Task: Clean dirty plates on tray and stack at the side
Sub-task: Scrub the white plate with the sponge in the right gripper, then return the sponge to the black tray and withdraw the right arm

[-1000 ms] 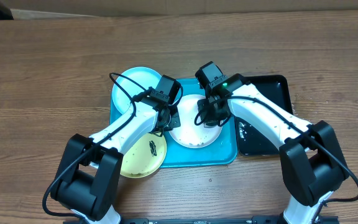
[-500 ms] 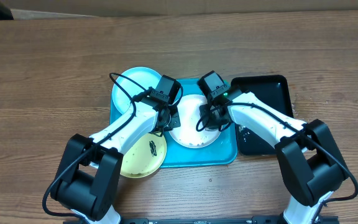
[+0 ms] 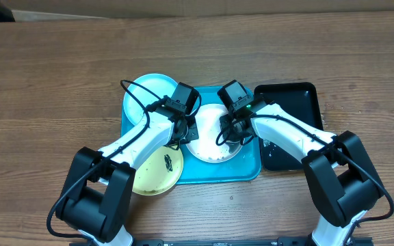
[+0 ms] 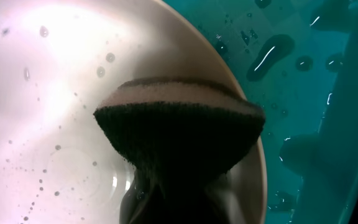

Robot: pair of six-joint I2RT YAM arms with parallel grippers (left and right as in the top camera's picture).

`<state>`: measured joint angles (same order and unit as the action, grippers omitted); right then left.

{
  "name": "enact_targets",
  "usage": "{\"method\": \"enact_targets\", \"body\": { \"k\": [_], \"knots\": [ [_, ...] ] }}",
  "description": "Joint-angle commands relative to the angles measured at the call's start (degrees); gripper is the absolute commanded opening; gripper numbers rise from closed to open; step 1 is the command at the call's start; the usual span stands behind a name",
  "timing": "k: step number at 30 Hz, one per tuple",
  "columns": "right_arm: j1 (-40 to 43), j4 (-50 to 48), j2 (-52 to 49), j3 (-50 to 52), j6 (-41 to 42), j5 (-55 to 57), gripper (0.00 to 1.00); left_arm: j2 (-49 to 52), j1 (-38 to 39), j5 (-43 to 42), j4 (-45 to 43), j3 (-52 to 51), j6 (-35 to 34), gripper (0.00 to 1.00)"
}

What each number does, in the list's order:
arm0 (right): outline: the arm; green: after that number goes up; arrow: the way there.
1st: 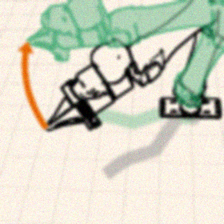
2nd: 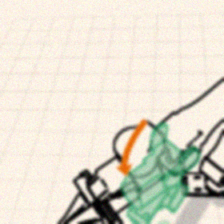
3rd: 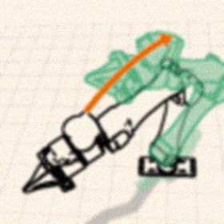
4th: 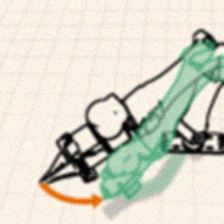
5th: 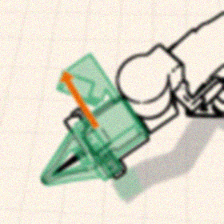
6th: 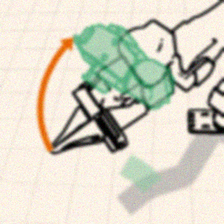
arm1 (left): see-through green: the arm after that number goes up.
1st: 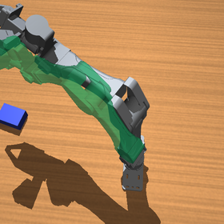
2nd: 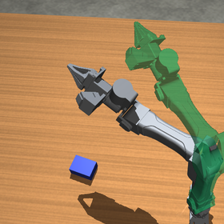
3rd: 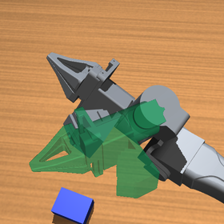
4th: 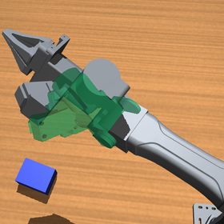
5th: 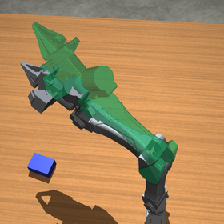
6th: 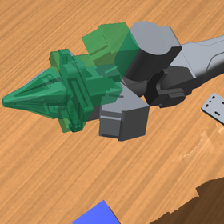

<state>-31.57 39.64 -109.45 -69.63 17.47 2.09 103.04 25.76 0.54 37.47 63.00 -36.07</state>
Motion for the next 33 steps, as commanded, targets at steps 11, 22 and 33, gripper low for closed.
{"method": "enact_targets", "body": {
  "k": [11,22,33],
  "knots": [
    [4.22,-2.36,-4.13,1.09,0.83,-14.91,0.04,0.74,-0.24,1.57,0.20,-0.66,0.98,0.04],
    [3.17,-5.68,-9.25,1.09,0.79,-27.96,0.04,0.74,-0.24,1.53,0.13,-0.66,1.36,0.04],
    [2.38,-5.57,-8.41,-1.62,-2.91,-44.24,0.04,0.74,-0.24,1.53,0.15,-0.66,1.40,0.04]
  ]
}}
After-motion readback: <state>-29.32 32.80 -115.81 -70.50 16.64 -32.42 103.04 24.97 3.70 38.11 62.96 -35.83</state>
